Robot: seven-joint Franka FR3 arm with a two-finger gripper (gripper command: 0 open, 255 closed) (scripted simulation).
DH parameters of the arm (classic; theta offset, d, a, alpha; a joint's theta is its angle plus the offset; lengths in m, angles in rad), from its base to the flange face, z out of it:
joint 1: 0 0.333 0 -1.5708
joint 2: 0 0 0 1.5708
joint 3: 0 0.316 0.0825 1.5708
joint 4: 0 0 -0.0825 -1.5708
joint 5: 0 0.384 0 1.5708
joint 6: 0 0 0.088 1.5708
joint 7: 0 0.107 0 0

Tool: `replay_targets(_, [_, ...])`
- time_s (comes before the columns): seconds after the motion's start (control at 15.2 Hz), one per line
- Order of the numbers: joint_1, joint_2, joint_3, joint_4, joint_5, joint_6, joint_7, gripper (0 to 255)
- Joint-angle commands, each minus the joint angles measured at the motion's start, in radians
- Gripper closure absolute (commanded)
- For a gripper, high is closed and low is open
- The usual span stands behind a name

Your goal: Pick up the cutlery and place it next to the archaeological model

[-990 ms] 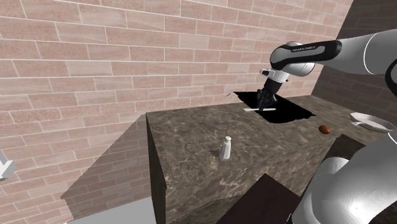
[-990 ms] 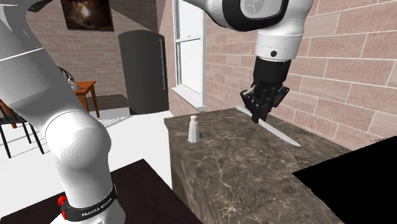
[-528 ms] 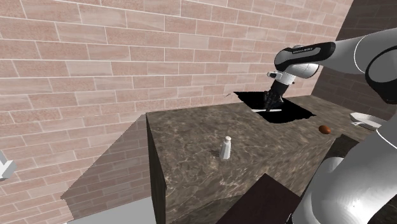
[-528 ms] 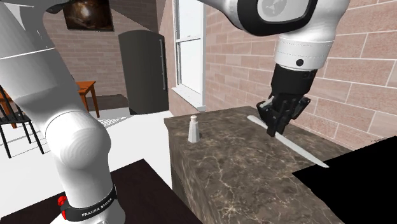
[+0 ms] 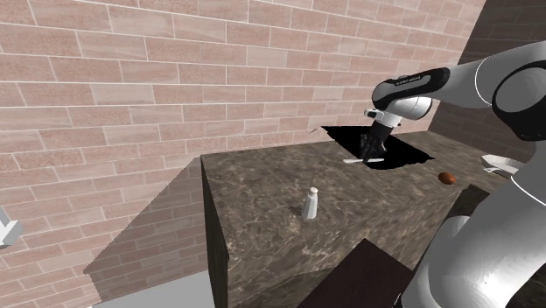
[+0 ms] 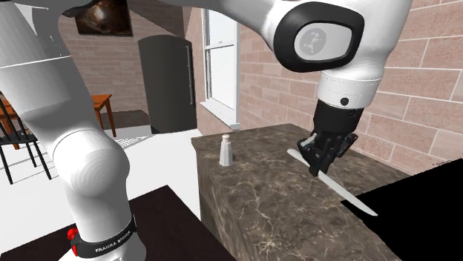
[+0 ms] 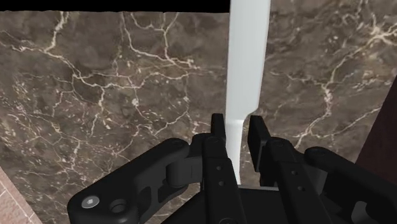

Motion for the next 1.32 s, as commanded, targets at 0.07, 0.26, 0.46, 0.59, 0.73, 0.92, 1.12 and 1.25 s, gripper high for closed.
replay_targets(0.07, [0.003, 0.016, -0.009, -0.032, 0.014, 0.042, -0.017, 255])
replay_targets(0.26, [0.008, 0.039, -0.020, -0.057, 0.035, 0.079, -0.039, 255])
replay_targets(0.46, [0.013, 0.065, -0.031, -0.079, 0.061, 0.117, -0.065, 255])
replay_targets(0.59, [0.017, 0.085, -0.038, -0.093, 0.082, 0.141, -0.084, 255])
replay_targets(0.73, [0.020, 0.106, -0.045, -0.106, 0.105, 0.164, -0.105, 255])
replay_targets(0.92, [0.025, 0.142, -0.053, -0.123, 0.145, 0.198, -0.140, 255])
replay_targets(1.12, [0.028, 0.182, -0.058, -0.138, 0.192, 0.230, -0.180, 255])
replay_targets(1.25, [0.027, 0.199, -0.059, -0.143, 0.212, 0.242, -0.197, 255])
